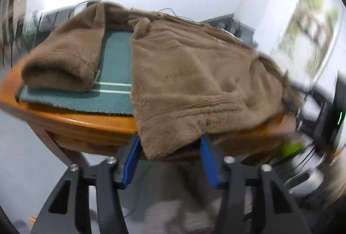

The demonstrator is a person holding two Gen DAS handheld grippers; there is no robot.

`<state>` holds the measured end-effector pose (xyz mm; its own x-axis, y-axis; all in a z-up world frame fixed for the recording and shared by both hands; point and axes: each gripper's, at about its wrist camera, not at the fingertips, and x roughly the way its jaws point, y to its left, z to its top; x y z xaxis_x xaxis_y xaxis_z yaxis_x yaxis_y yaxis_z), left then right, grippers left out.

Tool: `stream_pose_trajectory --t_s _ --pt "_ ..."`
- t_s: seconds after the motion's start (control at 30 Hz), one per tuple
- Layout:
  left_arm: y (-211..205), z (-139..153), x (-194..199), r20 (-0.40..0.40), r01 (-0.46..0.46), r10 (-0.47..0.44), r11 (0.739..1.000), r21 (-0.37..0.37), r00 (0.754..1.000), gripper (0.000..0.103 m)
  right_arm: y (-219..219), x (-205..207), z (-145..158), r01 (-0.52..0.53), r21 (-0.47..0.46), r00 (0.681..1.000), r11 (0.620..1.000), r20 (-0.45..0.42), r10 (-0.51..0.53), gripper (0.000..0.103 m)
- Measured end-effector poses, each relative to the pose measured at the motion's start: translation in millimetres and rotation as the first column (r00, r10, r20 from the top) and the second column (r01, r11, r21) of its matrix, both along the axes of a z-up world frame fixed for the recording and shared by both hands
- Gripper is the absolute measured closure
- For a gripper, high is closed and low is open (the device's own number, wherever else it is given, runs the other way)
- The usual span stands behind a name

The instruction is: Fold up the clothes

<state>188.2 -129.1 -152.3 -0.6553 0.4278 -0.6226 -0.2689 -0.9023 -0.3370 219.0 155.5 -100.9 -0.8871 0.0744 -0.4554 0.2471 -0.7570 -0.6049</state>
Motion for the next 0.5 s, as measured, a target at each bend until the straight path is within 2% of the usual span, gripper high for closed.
stream_pose_trajectory --t_s 0.03,0.07,0.1,0.27,0.4,0.5 --pt "0 3 0 -0.013 -0.019 0.019 1.000 -0.006 1.000 0.066 -1 3 0 -0.003 0.002 1.000 1.000 -0.006 0.003 0.050" --pt "0 7 1 -0.025 -0.036 0.036 0.999 -0.018 0.999 0.073 -2 5 0 -0.004 -0.003 1.000 1.000 -0.008 0.004 0.050" --pt "2 12 2 -0.038 -0.052 0.051 0.998 -0.034 0.998 0.073 -3 6 1 -0.008 -0.011 1.000 1.000 -0.005 0.008 0.050" --pt "11 45 7 -0.100 -0.037 0.037 0.999 -0.001 0.994 0.073 -15 10 6 -0.049 -0.064 0.999 0.997 0.012 0.050 0.050" --pt "18 63 2 -0.129 -0.035 0.035 0.999 0.002 0.991 0.073 -39 10 8 -0.121 -0.103 0.992 0.987 0.030 0.125 0.036" --pt "20 75 -1 -0.152 -0.043 0.045 0.999 0.018 0.987 0.073 -61 11 5 -0.187 -0.113 0.980 0.976 0.054 0.194 0.036"
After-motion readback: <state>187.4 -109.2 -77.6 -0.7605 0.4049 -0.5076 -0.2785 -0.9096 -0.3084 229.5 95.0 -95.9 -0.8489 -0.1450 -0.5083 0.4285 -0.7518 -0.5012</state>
